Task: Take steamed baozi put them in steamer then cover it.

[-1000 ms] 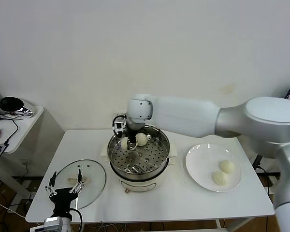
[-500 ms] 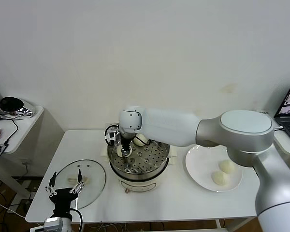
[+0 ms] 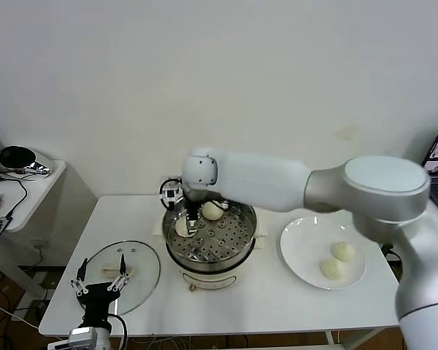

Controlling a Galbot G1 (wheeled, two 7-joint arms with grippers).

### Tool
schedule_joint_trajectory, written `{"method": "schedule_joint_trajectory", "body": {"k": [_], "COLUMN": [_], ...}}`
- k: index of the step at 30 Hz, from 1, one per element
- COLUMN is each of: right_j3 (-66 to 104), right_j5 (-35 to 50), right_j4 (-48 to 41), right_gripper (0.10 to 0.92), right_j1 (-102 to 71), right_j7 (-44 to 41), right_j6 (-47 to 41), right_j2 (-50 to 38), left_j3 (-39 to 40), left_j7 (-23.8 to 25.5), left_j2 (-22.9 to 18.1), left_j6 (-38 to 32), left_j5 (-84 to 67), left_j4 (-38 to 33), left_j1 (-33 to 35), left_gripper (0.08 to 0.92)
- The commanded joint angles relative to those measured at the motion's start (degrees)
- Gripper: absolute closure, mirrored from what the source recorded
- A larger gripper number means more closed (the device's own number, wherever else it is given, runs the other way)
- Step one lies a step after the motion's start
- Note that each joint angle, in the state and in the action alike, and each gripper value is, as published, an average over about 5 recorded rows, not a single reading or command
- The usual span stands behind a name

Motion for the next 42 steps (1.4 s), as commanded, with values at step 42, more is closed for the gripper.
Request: {"method": "schedule_joint_trajectory", "body": {"k": [42], "right_j3": [28.7], "right_j5": [-41.4], "right_j4": [22.2], "right_gripper": [0.203], "right_j1": [-36.2], "right_j7": [-15.0], "right_j6": [26.8], "right_j2": [-59.7], "left_j3": [0.7], "left_j7": [0.2], "left_j2": [-0.9], "left_j6": [-0.2], "left_j5": [3.7], "left_j4": [0.1], "left_j1": [2.8], "left_gripper": [0.177]}}
